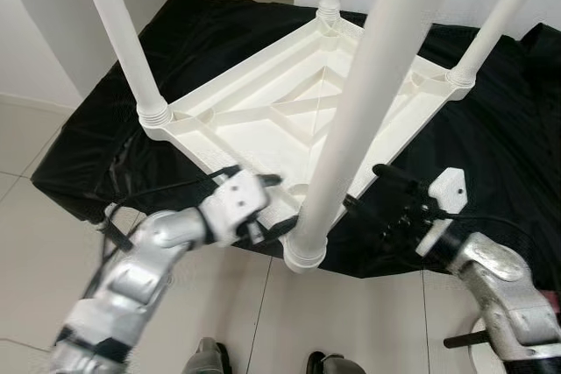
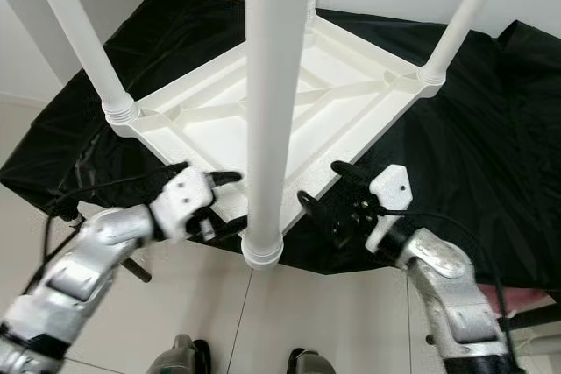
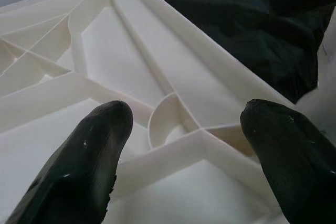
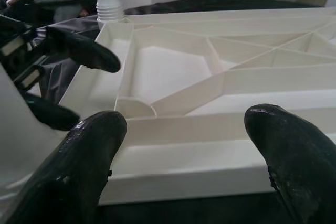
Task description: Building children table
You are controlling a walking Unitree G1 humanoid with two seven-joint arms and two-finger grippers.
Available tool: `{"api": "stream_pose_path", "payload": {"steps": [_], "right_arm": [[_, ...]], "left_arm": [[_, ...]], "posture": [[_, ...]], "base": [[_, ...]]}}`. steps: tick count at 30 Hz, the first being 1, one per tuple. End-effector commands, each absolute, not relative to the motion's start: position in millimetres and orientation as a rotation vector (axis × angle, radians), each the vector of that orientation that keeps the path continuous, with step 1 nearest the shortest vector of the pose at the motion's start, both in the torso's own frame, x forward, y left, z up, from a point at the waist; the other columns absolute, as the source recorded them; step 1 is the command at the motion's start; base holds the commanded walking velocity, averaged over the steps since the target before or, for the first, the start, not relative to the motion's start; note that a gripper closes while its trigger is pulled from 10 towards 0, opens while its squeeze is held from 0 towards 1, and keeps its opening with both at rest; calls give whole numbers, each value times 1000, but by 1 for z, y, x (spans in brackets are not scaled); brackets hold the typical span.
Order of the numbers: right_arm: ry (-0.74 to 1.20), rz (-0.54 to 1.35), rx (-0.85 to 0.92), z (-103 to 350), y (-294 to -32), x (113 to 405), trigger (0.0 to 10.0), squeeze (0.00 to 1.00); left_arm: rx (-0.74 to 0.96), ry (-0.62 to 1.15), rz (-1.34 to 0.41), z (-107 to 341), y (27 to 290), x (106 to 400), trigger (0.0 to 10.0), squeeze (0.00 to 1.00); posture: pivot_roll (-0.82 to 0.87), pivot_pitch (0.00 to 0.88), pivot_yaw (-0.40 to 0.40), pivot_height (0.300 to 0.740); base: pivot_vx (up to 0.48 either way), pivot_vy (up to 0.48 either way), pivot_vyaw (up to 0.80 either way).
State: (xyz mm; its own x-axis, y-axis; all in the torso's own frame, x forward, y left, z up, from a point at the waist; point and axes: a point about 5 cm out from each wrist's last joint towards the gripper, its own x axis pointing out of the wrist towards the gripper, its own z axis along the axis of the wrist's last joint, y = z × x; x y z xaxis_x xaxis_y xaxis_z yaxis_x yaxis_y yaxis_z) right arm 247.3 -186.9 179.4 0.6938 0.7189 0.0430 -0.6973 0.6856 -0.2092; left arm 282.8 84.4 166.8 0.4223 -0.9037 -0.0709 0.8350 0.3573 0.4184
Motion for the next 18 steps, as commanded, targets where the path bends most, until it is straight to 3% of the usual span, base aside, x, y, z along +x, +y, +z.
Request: {"api": "stream_pose_path", "payload": {"steps": [1,8,11,18], "right_arm": [[-91,862,-176,183,-191,240,10000,0],[-18,980,-243,191,-203,228,10000,0],[52,1167,-216,190,-188,212,10000,0],[82,1323,-180,186,-166,204,10000,0]], "left_arm": [[408,-197,-1090,163,75,284,10000,0],[374,-228,-1086,166,61,284,10000,0],[403,-228,-1080,169,69,287,10000,0],[427,-232,-1019,179,94,298,10000,0]], "posture": [[1,164,-3,740],[-6,163,-2,740],[0,163,2,740],[9,164,7,740]], "base": [[0,0,0],[0,0,0],[0,0,0],[0,0,0]]}}
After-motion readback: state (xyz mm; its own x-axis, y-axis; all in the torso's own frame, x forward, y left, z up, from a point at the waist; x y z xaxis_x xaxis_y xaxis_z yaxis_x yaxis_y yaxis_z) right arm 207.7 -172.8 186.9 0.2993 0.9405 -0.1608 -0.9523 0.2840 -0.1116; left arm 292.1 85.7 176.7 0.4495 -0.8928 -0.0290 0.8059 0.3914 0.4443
